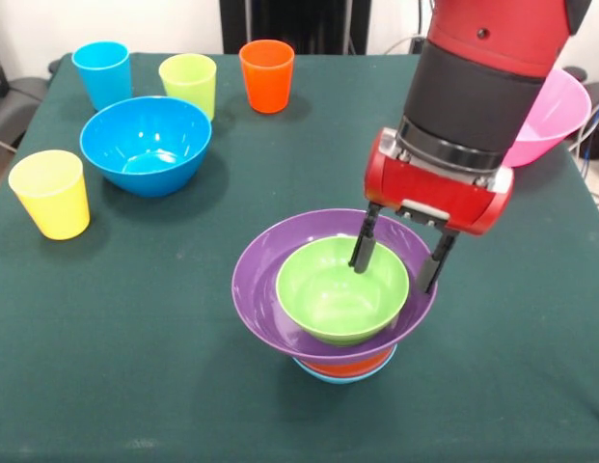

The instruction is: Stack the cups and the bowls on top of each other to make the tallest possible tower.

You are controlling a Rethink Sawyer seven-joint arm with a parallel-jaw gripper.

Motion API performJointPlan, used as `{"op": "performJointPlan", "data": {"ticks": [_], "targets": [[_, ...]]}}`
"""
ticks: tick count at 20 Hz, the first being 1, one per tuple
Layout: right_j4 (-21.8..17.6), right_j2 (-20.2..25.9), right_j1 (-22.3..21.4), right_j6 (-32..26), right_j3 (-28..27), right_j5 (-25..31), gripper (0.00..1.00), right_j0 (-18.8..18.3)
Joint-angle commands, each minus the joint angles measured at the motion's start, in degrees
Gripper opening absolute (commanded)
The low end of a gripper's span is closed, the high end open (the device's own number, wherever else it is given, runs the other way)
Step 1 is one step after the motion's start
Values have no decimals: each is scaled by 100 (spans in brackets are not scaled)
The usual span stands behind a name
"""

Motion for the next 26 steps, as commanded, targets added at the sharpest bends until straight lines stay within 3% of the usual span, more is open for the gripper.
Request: {"op": "performJointPlan", "data": {"ticks": [1,16,26], "targets": [[-73,492,-470,-919,588,325,100,-100],[8,426,-740,-635,988,518,100,-40],[9,281,-1151,-505,1903,429,100,-107]]}}
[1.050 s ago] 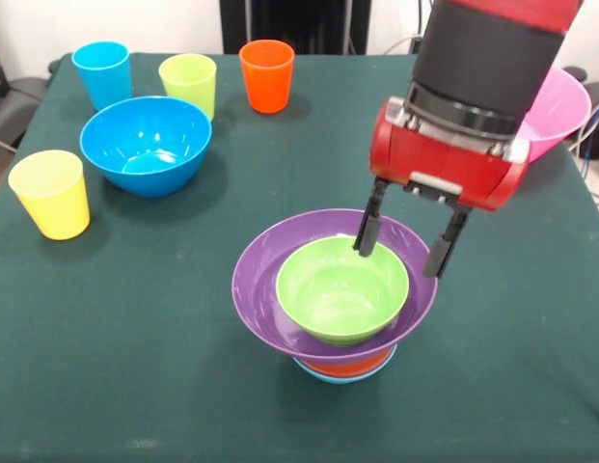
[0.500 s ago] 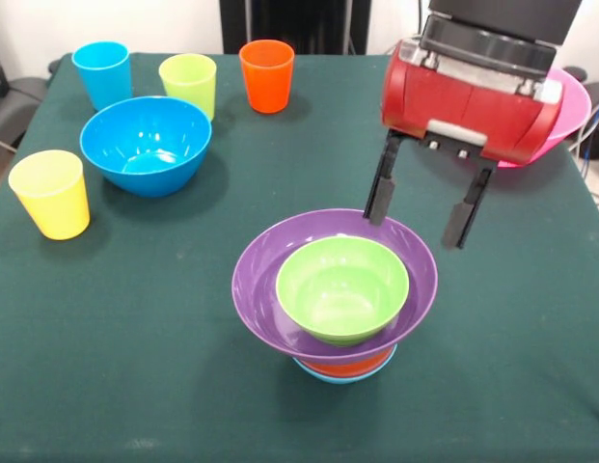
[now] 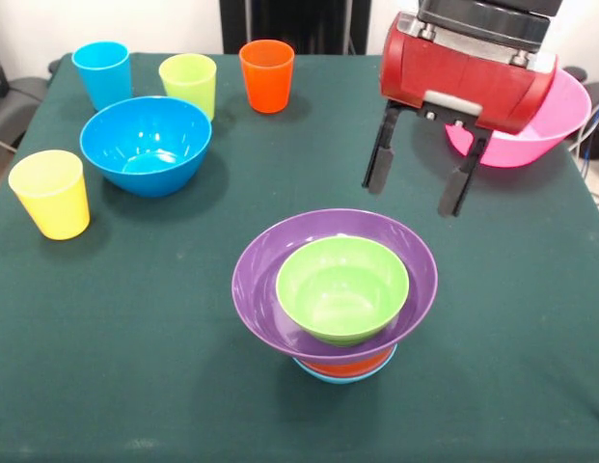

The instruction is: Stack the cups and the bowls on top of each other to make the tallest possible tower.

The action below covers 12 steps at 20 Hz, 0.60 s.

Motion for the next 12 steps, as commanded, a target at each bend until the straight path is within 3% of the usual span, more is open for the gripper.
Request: {"op": "performJointPlan", "data": {"ticks": [1,12], "targets": [[-108,278,-188,-521,1288,405,100,-130],[-398,345,-432,-934,1769,44,100,-490]]}}
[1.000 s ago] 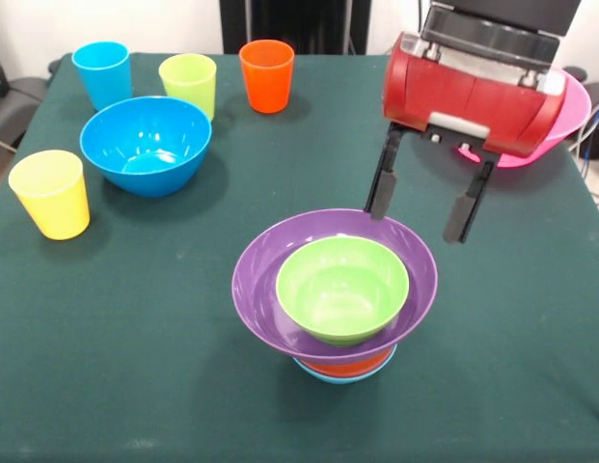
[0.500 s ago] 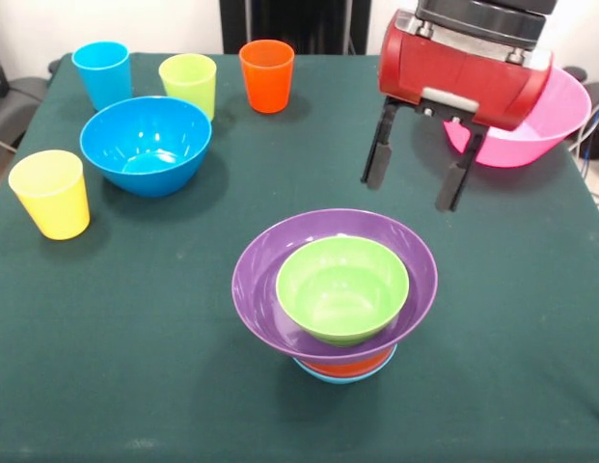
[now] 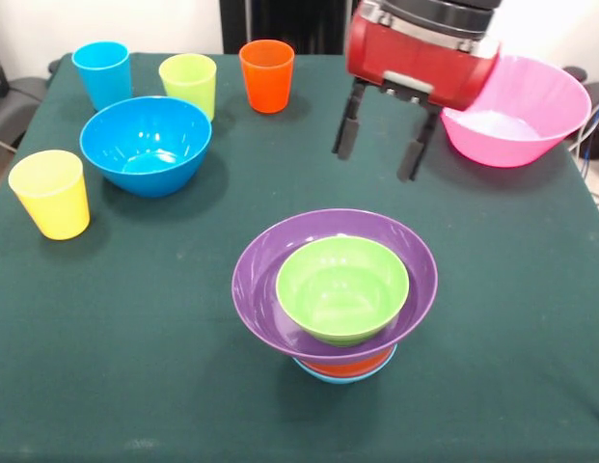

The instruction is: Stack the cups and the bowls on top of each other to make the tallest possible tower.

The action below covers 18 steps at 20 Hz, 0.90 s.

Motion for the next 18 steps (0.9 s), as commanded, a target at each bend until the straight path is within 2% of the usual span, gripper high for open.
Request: {"op": "performJointPlan", "data": {"ticks": [1,10,18], "targets": [[-394,367,-123,-1005,869,61,100,-380],[-689,600,-186,-1547,911,-55,100,-880],[-957,695,-183,-1444,1131,-346,100,-1048]]}}
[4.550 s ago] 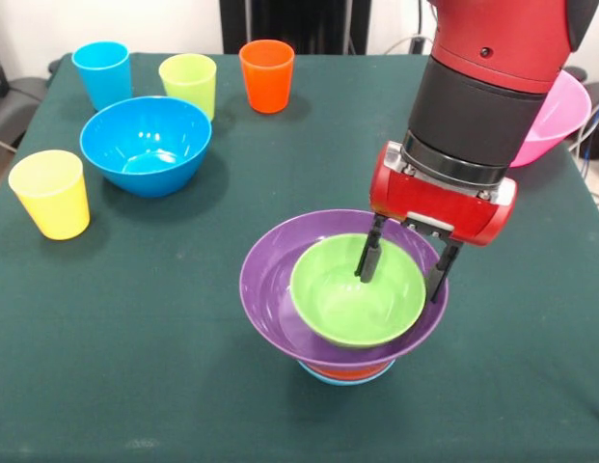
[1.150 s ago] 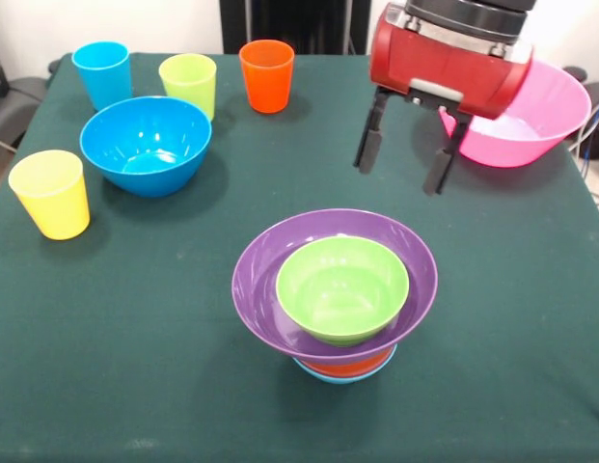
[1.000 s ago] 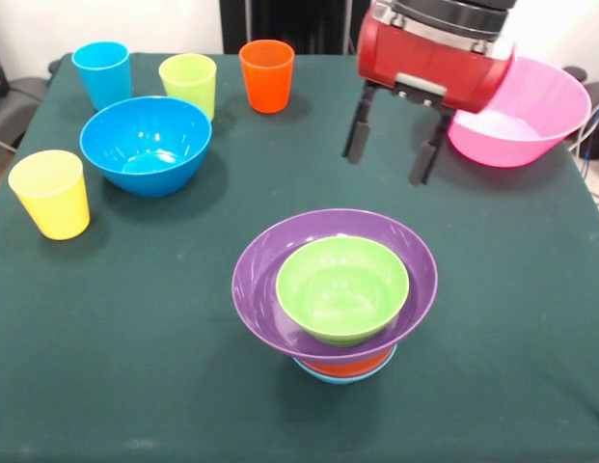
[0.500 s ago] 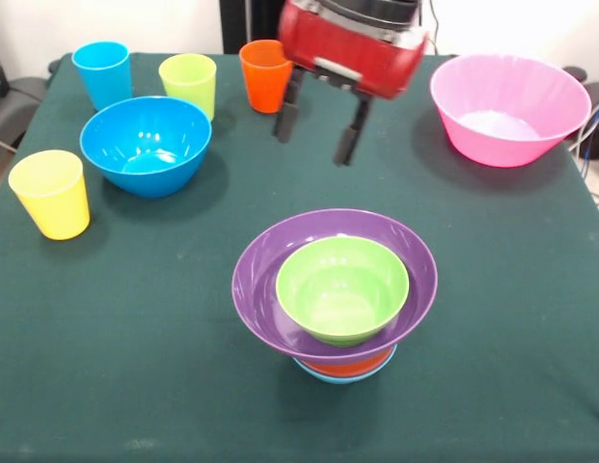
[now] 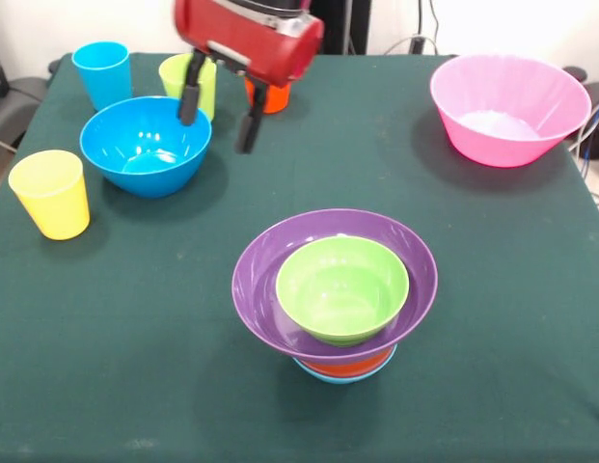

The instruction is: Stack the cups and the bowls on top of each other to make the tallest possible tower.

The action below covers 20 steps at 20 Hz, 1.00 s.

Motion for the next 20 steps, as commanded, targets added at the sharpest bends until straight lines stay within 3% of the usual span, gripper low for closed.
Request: {"op": "performJointPlan", "data": {"ticks": [1,20], "targets": [[-656,671,129,-1430,738,-365,100,-118],[-1127,686,501,-784,988,-1355,100,-229]]}}
